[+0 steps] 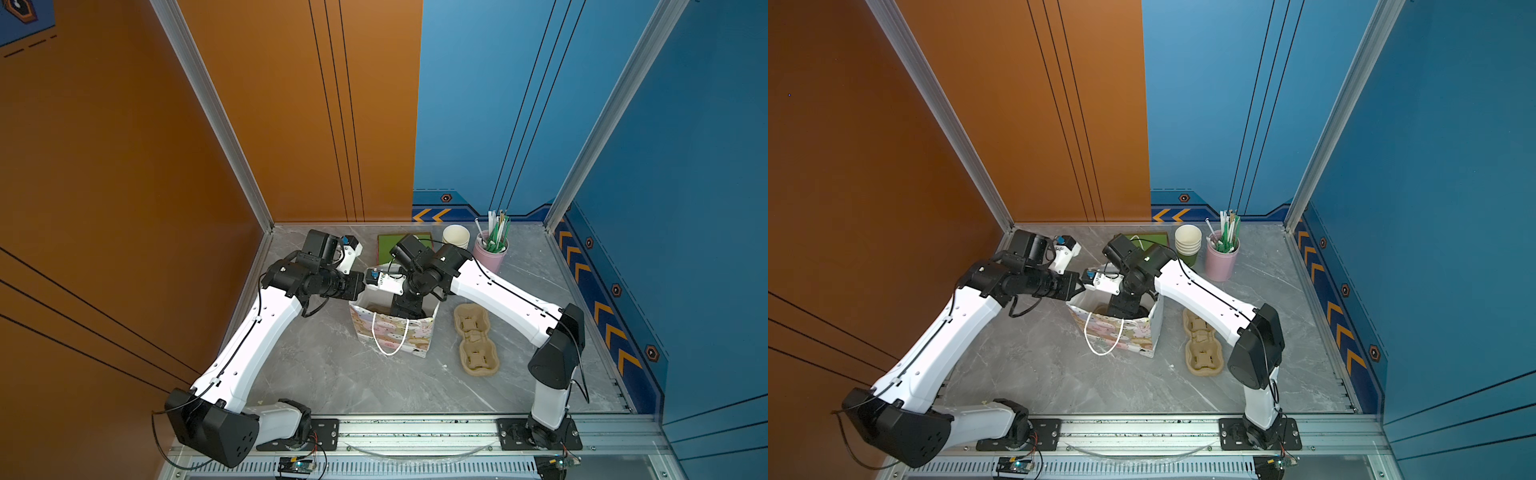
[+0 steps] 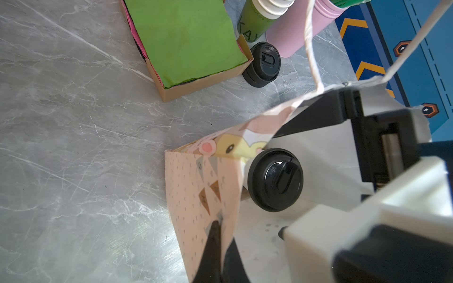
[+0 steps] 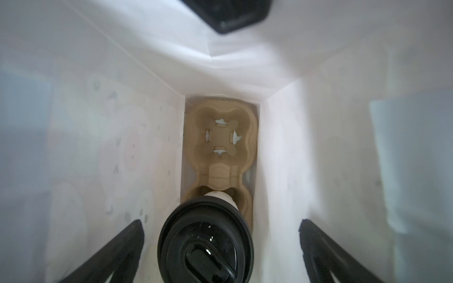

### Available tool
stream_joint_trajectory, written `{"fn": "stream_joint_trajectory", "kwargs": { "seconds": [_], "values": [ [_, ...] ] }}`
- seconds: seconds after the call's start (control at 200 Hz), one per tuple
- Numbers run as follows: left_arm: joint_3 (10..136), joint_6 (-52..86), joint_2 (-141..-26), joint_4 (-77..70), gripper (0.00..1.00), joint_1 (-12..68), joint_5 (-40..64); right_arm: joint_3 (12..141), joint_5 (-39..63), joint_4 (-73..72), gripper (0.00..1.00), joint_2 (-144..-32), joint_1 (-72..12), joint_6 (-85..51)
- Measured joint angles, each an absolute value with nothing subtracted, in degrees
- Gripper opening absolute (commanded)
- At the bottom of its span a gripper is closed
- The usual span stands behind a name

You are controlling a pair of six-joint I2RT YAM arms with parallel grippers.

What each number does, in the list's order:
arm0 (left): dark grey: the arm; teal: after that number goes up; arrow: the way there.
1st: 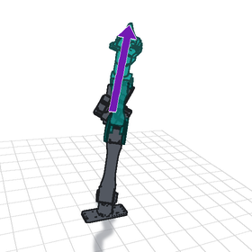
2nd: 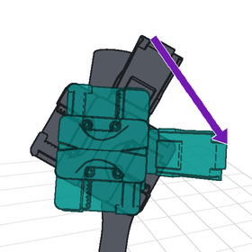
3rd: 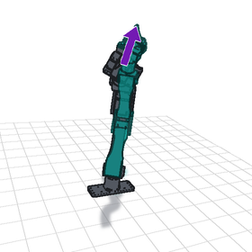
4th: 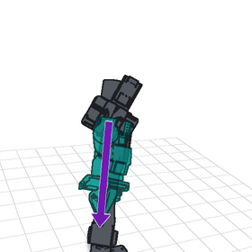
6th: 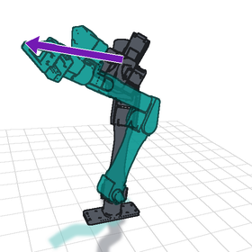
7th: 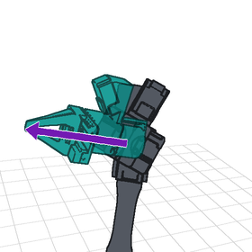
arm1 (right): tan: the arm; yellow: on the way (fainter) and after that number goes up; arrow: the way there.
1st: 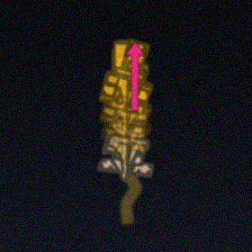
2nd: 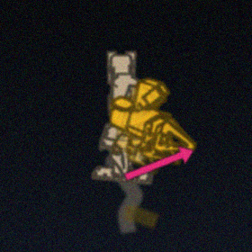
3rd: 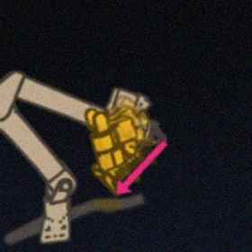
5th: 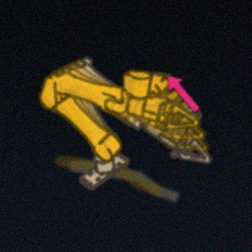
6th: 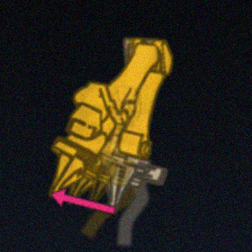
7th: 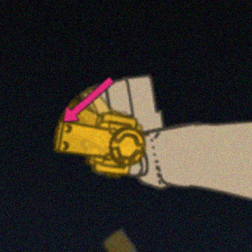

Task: Pack a coffee takeout order
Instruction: Place the coffee cup in the cup tray.

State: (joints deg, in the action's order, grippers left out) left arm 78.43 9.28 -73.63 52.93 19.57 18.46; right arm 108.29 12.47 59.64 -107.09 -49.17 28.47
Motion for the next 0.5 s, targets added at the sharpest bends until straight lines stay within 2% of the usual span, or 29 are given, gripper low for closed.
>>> {"fn": "stream_joint_trajectory", "kwargs": {
  "seconds": [0.501],
  "values": [
    [78.4, 9.5, -73.6, 52.9, 0.00, 19.6, 18.5, 110.8, 16.8, 55.1, 1.00, -97.7, -48.7, 25.2]
  ]
}}
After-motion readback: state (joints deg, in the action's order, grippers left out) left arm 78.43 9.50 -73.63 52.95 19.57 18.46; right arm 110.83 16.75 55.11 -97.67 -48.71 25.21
